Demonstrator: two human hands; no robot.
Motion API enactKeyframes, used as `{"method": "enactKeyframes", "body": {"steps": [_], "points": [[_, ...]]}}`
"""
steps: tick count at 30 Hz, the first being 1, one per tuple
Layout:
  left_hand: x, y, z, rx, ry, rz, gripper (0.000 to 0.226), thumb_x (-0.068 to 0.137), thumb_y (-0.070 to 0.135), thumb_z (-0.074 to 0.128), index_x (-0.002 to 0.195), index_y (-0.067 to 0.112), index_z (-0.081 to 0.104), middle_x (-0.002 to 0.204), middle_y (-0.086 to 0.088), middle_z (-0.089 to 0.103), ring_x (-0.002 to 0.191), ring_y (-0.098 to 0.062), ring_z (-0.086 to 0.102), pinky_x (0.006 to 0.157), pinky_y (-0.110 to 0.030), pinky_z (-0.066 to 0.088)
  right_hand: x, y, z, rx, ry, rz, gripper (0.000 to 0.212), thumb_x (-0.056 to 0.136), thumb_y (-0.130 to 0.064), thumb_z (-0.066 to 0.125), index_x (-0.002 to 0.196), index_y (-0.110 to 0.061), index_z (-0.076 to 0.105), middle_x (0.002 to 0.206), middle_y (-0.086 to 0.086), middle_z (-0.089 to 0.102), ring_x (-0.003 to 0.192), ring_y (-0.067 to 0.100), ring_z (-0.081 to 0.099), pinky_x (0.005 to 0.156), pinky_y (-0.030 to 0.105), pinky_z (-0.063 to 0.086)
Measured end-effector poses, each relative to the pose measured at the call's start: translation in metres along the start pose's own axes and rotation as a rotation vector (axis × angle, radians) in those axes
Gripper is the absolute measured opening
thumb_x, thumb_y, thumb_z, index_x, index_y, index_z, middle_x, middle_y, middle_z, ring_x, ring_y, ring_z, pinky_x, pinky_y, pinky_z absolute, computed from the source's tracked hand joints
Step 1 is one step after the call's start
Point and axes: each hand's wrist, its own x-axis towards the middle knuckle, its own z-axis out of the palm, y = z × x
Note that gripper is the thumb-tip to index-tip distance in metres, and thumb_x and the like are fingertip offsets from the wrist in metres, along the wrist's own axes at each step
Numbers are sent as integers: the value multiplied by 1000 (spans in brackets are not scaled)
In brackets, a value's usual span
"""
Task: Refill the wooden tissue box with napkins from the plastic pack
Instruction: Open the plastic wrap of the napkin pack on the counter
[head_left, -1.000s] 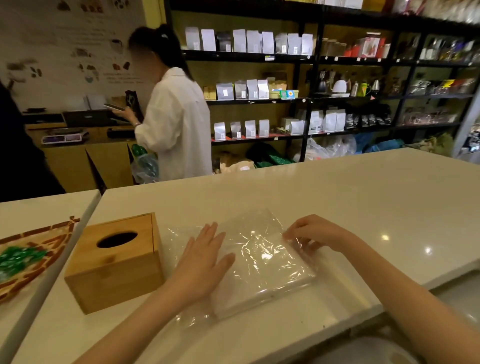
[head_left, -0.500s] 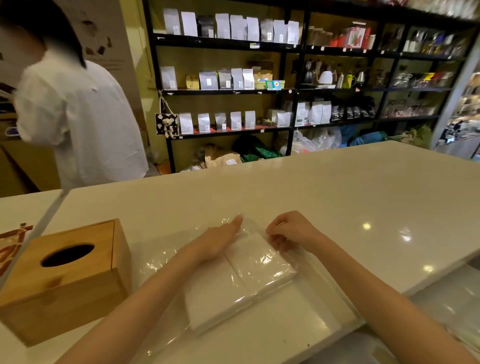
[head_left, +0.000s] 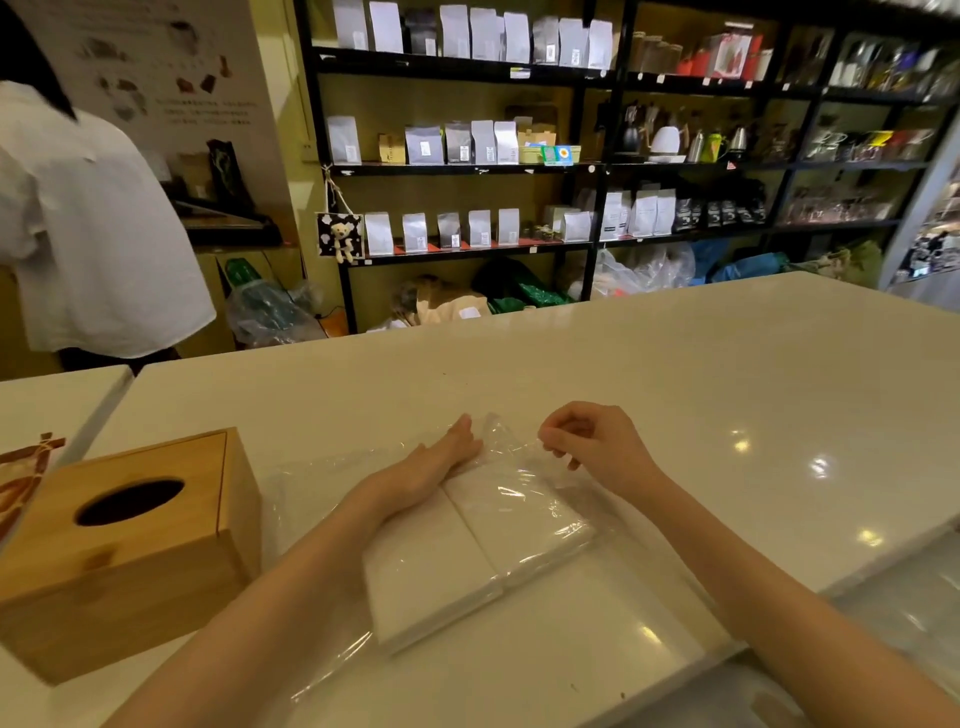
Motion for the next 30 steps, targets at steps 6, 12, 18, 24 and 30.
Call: {"method": "enactKeyframes", "body": {"steps": [6,12,18,24,30], "points": [[-24,11,-13,-34,254,114,54,75,60,55,77,9,72,90,-12,70,87,-20,63,83,-27,49,-6,-20,-19,119,-44,-33,11,87,-7,59,77,-11,61,54,-5,67,54,9,60,62,23,51],[-58,12,-34,258,350,210,14,80,22,65,78,9,70,63,0,67,52,2,58,57,-6,44,0,-37,-4,-154,-77,-11,26,85,-11,58,110,-17,51,97,5,66,88,18,59,76,29,43],[-73,11,-32,199,420,234,22,80,16,66,101,12,65,80,-9,73,64,-4,63,70,-15,48,3,-77,56,-731,-357,-451,47,80,-37,65,123,-22,52,124,-2,58,113,16,50,96,34,41],[-87,-8,-24,21,688,137,21,90,18,42,106,15,55,78,-3,66,76,-13,62,70,-24,49,8,-93,105,-603,-552,-297,53,75,-38,71,121,-18,52,73,-9,56,69,11,57,65,24,44],[-95,-26,-12,-119,753,19,44,91,49,24,100,18,55,88,-12,65,85,-24,61,83,-39,45,12,-82,116,-531,-588,-275,9,77,-22,72,74,-15,66,57,-7,56,55,8,52,55,19,39]]}}
